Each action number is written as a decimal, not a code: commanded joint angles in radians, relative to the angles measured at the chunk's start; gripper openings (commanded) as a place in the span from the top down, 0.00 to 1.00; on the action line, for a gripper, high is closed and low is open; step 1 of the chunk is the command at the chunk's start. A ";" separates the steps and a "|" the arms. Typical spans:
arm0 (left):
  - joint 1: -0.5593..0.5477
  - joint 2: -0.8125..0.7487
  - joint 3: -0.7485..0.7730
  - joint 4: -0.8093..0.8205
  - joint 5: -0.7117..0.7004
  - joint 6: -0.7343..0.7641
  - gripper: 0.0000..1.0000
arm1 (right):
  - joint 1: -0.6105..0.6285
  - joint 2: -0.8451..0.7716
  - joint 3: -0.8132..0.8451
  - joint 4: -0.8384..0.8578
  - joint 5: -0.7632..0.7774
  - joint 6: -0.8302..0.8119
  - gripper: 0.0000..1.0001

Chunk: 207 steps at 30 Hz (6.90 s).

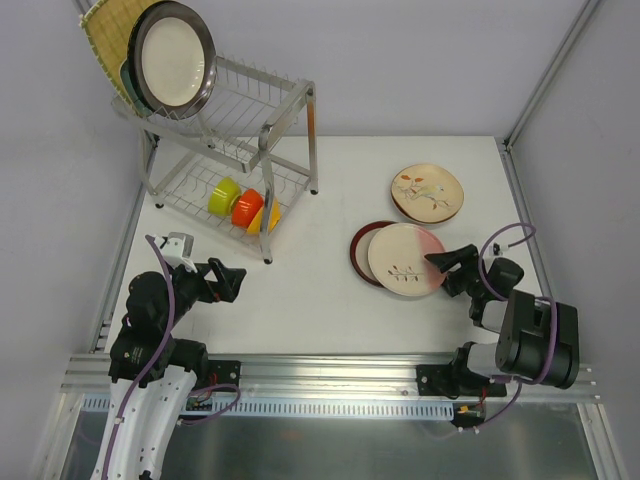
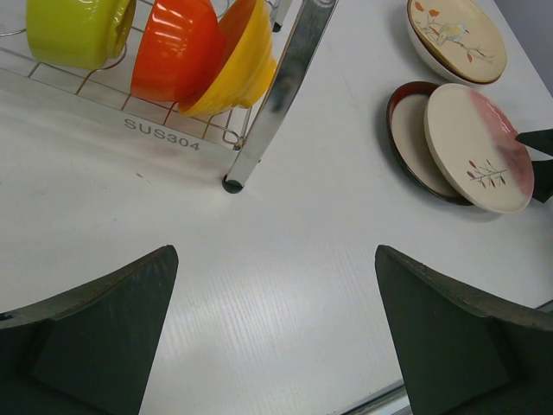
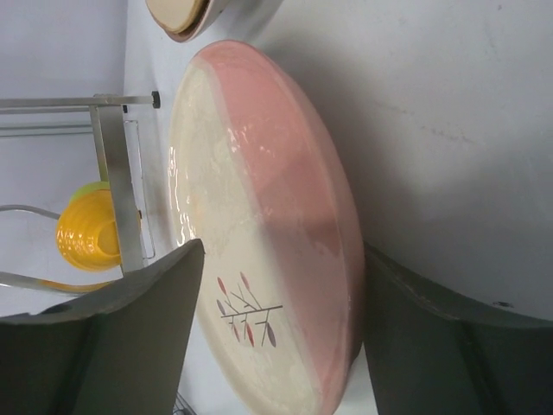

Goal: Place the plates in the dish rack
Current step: Grab a plate with the right arm, then pass the plate from the right arm to the left, then insert the plate into the dish rack

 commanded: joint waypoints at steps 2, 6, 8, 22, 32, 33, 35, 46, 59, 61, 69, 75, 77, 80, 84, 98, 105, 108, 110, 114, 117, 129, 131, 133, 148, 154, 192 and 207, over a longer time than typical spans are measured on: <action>0.012 0.006 0.011 0.020 0.016 0.024 0.01 | -0.002 0.028 -0.009 -0.057 0.001 -0.026 0.33; 0.012 0.007 0.011 0.020 0.015 0.024 0.01 | -0.002 0.011 -0.004 -0.063 -0.011 -0.026 0.49; 0.012 0.007 0.011 0.020 0.016 0.024 0.01 | -0.004 -0.003 0.000 -0.067 -0.020 -0.029 0.56; 0.012 0.012 0.011 0.020 0.020 0.023 0.01 | -0.005 -0.187 0.032 -0.202 -0.043 -0.006 0.88; 0.012 0.036 0.017 0.021 0.084 -0.037 0.01 | -0.005 -0.369 0.120 -0.350 -0.060 0.026 1.00; 0.012 0.041 0.025 0.024 0.095 -0.064 0.01 | -0.005 -0.377 0.134 -0.347 -0.066 0.035 0.99; 0.012 0.050 0.042 0.029 0.138 -0.095 0.01 | -0.004 -0.395 0.144 -0.333 -0.084 0.069 0.99; 0.007 0.134 0.059 0.101 0.316 -0.371 0.01 | 0.036 -0.457 0.218 -0.210 -0.193 0.199 0.99; -0.129 0.225 0.043 0.291 0.230 -0.560 0.01 | 0.193 -0.428 0.215 0.133 -0.267 0.414 0.99; -0.174 0.243 0.045 0.320 0.187 -0.568 0.01 | 0.239 -0.408 0.212 0.220 -0.259 0.458 0.99; -0.390 0.331 0.063 0.412 -0.075 -0.598 0.01 | 0.361 -0.280 0.213 0.518 -0.230 0.598 0.99; -0.526 0.429 0.080 0.474 -0.204 -0.607 0.01 | 0.418 -0.227 0.220 0.607 -0.212 0.630 0.99; -0.559 0.465 0.095 0.489 -0.252 -0.611 0.02 | 0.439 -0.219 0.224 0.614 -0.207 0.626 0.99; -0.611 0.510 0.121 0.521 -0.331 -0.611 0.05 | 0.456 -0.204 0.232 0.623 -0.204 0.624 1.00; -0.639 0.565 0.143 0.560 -0.356 -0.624 0.11 | 0.482 -0.182 0.244 0.658 -0.200 0.635 0.99; -0.708 0.671 0.149 0.659 -0.376 -0.703 0.29 | 0.530 -0.148 0.252 0.683 -0.190 0.612 0.99; -0.712 0.677 0.146 0.695 -0.361 -0.720 0.42 | 0.544 -0.145 0.246 0.644 -0.192 0.573 0.99; -0.714 0.667 0.142 0.709 -0.352 -0.715 0.50 | 0.555 -0.144 0.246 0.617 -0.197 0.546 0.99; -0.714 0.659 0.142 0.715 -0.344 -0.709 0.56 | 0.564 -0.138 0.246 0.597 -0.195 0.523 0.99; -0.714 0.644 0.138 0.735 -0.329 -0.690 0.66 | 0.576 -0.128 0.246 0.572 -0.195 0.494 1.00; -0.714 0.636 0.137 0.748 -0.321 -0.675 0.76 | 0.585 -0.119 0.244 0.557 -0.195 0.474 0.99; -0.714 0.578 0.164 0.755 -0.284 -0.519 1.00 | 0.585 -0.131 0.220 0.404 -0.193 0.331 0.64; -0.714 0.570 0.172 0.753 -0.278 -0.471 1.00 | 0.585 -0.145 0.220 0.350 -0.192 0.288 0.51; -0.714 0.564 0.186 0.750 -0.266 -0.410 1.00 | 0.587 -0.158 0.223 0.309 -0.192 0.244 0.40; -0.714 0.570 0.299 0.678 -0.168 -0.088 1.00 | 0.585 -0.375 0.334 -0.385 -0.092 -0.170 0.16; -0.714 0.578 0.368 0.615 -0.151 0.073 1.00 | 0.585 -0.538 0.442 -0.768 0.070 -0.405 0.02; -0.343 1.107 1.491 0.466 0.046 0.704 1.00 | 0.584 -0.641 0.502 -0.979 0.250 -0.569 0.00; 0.125 1.239 1.613 0.472 0.245 0.569 1.00 | 0.584 -0.529 0.519 -0.949 0.173 -0.562 0.00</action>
